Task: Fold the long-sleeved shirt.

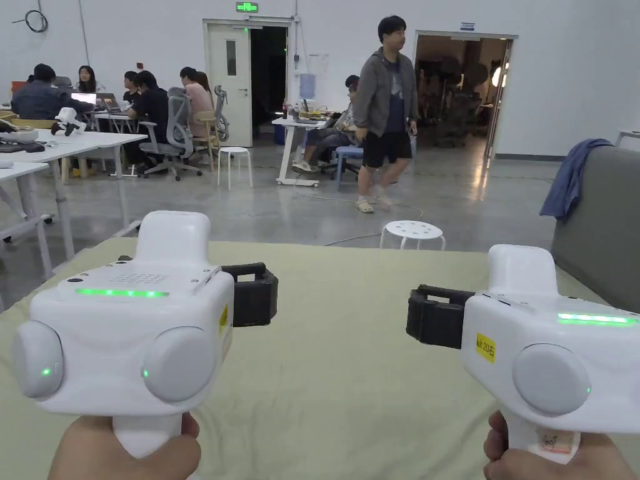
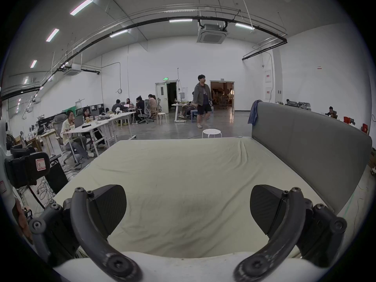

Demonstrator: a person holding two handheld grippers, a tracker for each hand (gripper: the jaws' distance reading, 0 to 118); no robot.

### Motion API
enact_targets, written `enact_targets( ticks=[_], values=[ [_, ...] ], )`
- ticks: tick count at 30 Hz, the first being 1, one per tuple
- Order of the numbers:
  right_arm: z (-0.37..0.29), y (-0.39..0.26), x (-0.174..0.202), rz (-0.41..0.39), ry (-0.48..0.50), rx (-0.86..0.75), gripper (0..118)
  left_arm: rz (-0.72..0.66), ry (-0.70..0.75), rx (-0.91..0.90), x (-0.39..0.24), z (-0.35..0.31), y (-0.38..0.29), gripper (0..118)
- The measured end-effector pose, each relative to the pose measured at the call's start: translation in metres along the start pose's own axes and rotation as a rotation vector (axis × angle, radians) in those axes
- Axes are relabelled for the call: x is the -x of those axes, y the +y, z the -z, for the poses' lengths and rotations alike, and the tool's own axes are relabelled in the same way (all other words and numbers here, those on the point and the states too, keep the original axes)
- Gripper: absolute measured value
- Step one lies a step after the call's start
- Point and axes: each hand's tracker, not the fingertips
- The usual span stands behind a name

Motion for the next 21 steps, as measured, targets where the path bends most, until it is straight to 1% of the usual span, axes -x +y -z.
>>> enact_targets(
  ticks=[5, 9, 13, 21],
  values=[
    [-0.0001, 0.0004, 0.0006, -0.002, 0.000, 0.000, 118, 0.020, 0.014, -0.002, -0.0012, 0.0015, -0.0005, 112],
    [-0.0009, -0.0003, -0.0023, 0.023, 0.024, 0.005, 118, 0.036, 0.020, -0.007, -0.0033, 0.0007, -0.0016, 113],
    [-0.0014, -0.0010, -0.0020, 0.014, 0.010, 0.002, 118, 0.022, 0.007, 0.000, -0.0030, 0.0016, -0.0018, 113],
    [-0.0021, -0.0020, -0.0024, 0.003, 0.015, -0.005, 118, 0.019, 0.005, 0.003, -0.0030, 0.0031, -0.0023, 113]
  ],
)
